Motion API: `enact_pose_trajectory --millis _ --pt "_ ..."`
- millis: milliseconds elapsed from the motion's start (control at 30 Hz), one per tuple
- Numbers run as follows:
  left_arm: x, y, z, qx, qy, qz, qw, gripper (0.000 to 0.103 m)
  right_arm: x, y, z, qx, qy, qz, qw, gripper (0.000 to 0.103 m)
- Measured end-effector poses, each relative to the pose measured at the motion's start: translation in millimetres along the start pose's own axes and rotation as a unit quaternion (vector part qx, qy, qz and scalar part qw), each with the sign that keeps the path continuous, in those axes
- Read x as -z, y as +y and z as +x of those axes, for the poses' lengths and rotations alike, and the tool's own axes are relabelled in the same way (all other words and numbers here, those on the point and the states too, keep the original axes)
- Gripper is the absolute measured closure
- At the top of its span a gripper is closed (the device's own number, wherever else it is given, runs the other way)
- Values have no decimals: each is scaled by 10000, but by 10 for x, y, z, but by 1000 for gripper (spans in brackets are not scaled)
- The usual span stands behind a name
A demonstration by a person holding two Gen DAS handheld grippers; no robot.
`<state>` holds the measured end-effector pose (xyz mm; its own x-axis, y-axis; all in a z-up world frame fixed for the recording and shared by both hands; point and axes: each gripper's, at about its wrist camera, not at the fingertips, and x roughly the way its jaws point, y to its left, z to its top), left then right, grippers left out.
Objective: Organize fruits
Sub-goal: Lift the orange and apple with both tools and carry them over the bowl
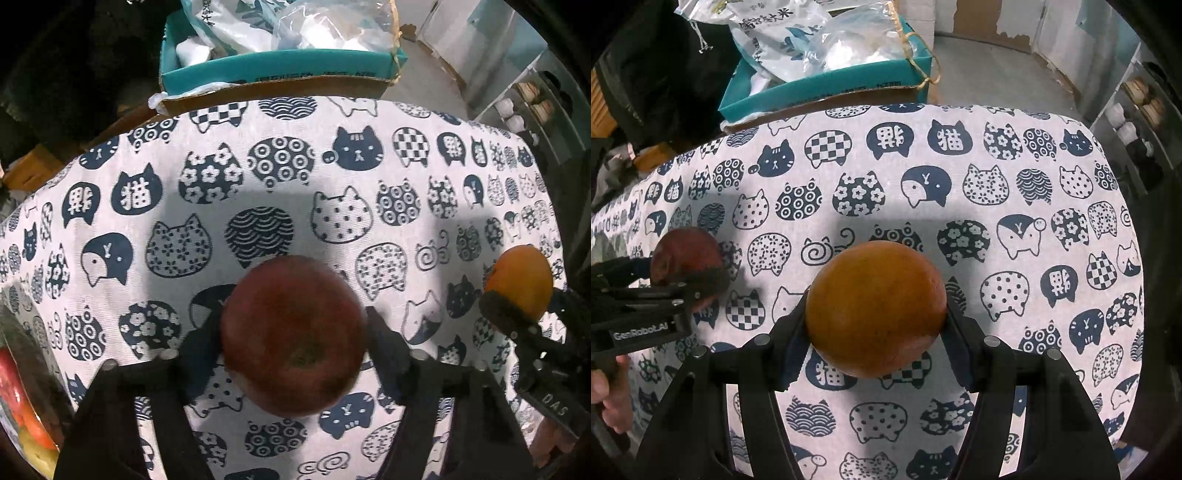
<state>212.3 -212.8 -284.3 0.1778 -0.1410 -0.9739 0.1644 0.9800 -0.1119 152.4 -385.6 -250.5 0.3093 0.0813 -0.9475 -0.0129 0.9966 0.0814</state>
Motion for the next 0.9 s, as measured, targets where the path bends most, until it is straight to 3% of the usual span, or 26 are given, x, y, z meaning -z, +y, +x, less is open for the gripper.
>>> enact_pose_trajectory --millis 367,900 --pt "83 133 -158 -32 -232 20 9997 31 1 59 -79 42 -106 -72 9999 39" --pt "235 185 -1039 -113 -982 209 9949 31 -68 268 -676 -30 -674 -270 9974 39"
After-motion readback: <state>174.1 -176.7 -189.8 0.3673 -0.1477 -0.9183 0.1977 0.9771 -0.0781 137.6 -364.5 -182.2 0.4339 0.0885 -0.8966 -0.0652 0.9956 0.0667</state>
